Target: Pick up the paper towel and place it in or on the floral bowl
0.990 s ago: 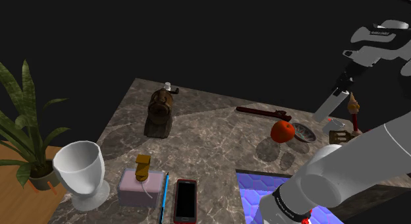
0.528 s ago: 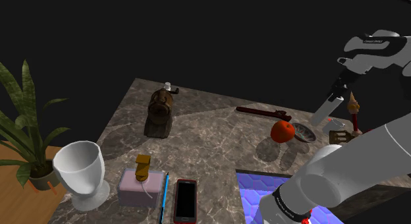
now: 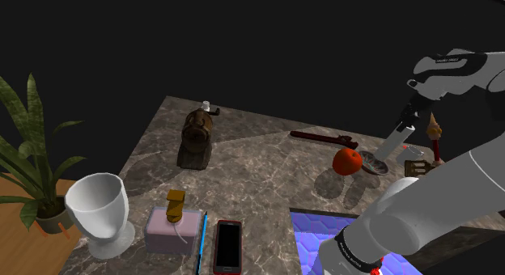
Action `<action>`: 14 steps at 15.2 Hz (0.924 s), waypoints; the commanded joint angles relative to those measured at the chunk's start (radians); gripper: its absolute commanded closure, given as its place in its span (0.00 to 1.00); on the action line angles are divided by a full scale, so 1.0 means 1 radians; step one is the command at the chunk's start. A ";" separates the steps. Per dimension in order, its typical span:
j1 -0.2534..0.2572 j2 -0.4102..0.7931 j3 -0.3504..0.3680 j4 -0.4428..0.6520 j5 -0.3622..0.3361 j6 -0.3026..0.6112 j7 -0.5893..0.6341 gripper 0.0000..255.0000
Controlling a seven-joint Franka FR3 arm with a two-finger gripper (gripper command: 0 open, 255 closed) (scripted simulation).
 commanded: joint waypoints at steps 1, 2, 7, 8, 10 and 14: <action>0.001 0.003 -0.007 -0.027 0.001 0.030 -0.001 1.00; 0.003 0.009 -0.014 -0.038 0.005 0.044 -0.005 1.00; 0.011 0.024 -0.031 -0.061 0.017 0.076 -0.014 1.00; 0.011 0.024 -0.031 -0.061 0.017 0.076 -0.014 1.00; 0.011 0.024 -0.031 -0.061 0.017 0.076 -0.014 1.00; 0.011 0.024 -0.031 -0.061 0.017 0.076 -0.014 0.00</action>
